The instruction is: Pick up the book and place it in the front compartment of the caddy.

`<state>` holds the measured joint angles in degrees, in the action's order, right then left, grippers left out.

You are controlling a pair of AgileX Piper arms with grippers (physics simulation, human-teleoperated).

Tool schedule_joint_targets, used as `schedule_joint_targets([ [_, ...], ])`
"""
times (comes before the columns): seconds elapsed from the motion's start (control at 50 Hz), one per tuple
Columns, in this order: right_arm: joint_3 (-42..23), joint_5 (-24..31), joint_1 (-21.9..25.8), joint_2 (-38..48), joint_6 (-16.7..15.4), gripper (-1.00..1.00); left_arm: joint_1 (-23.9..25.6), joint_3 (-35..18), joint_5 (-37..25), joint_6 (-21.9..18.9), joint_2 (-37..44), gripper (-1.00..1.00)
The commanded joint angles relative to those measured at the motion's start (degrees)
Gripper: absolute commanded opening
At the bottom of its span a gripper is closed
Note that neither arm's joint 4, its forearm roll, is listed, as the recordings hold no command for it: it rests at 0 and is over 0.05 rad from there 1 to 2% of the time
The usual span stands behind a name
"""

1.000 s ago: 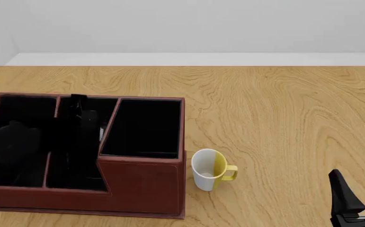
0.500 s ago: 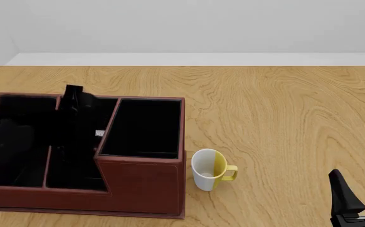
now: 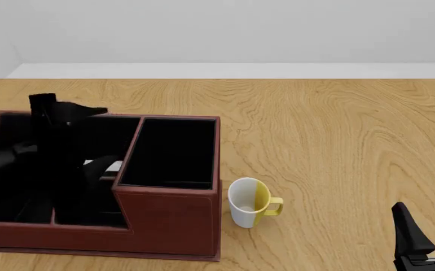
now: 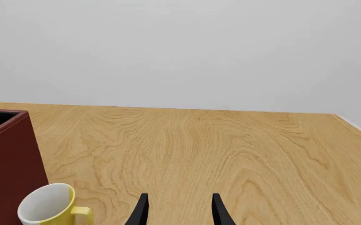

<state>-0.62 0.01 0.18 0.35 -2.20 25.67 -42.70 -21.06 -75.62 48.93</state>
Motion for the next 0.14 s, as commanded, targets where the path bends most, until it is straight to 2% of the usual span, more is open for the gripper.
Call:
schedule_joint_targets([
  [0.02, 0.0, 0.0, 0.0, 0.0, 0.0, 1.0, 3.3, 0.6, -1.3, 9.5, -9.1, 1.0],
  [0.14, 0.0, 0.0, 0.0, 0.0, 0.0, 1.0, 1.5, 1.6, 0.7, 13.5, -13.4, 1.0],
])
